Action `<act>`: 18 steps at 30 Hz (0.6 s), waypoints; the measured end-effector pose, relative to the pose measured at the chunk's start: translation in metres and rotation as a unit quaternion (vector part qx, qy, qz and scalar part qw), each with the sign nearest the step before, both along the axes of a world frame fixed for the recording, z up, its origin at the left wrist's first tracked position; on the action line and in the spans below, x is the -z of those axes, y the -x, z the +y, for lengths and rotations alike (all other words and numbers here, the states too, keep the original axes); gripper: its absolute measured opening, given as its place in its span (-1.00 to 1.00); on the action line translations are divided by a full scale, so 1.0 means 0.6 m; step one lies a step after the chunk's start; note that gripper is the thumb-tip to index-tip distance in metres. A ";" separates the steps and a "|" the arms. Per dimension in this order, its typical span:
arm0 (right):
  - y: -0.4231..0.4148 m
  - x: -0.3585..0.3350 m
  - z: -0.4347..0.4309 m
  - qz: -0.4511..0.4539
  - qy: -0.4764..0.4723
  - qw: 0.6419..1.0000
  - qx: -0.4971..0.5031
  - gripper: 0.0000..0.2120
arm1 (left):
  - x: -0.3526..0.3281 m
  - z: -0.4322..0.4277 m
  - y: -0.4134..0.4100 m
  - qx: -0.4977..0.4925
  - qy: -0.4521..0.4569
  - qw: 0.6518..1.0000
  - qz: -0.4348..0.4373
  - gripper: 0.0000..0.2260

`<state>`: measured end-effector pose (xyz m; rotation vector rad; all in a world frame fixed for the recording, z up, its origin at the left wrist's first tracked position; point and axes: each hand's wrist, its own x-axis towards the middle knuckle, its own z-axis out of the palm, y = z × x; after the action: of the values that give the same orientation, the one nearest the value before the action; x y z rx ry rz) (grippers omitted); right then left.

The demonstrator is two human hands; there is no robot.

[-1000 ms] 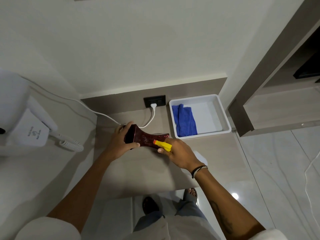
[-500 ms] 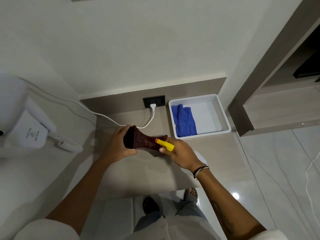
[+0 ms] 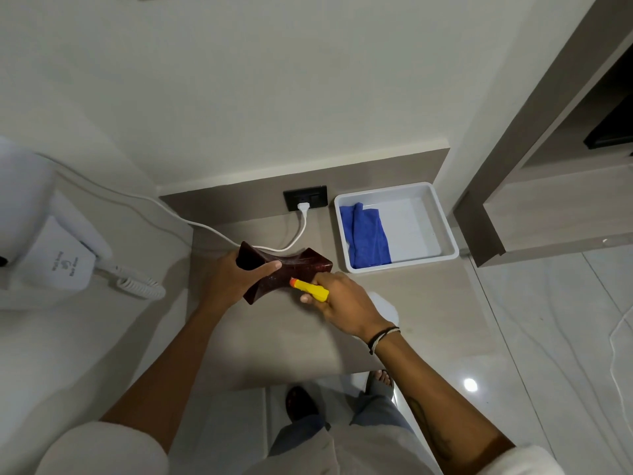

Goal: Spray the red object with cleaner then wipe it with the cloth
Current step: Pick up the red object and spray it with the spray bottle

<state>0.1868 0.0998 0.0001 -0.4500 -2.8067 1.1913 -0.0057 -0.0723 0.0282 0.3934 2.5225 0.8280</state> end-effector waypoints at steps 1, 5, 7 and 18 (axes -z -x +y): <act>-0.002 0.002 0.003 -0.009 -0.006 1.000 0.000 -0.67 | -0.002 -0.001 0.001 -0.001 0.000 1.000 -0.005 -0.40; -0.016 0.018 0.020 -0.056 -0.042 0.998 0.010 -0.60 | -0.004 -0.005 0.000 -0.003 -0.004 1.000 -0.010 -0.38; -0.025 0.026 0.031 -0.063 -0.041 0.997 0.021 -0.60 | -0.005 -0.008 0.000 0.005 -0.009 1.000 -0.012 -0.37; -0.039 -0.008 0.185 -0.001 0.020 0.991 0.129 -0.60 | -0.029 0.012 -0.027 0.143 0.092 0.976 0.138 -0.18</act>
<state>0.2101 0.2108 0.0048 -0.7887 -2.6264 1.1922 0.0102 -0.0651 0.0457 0.8347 2.6759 0.4504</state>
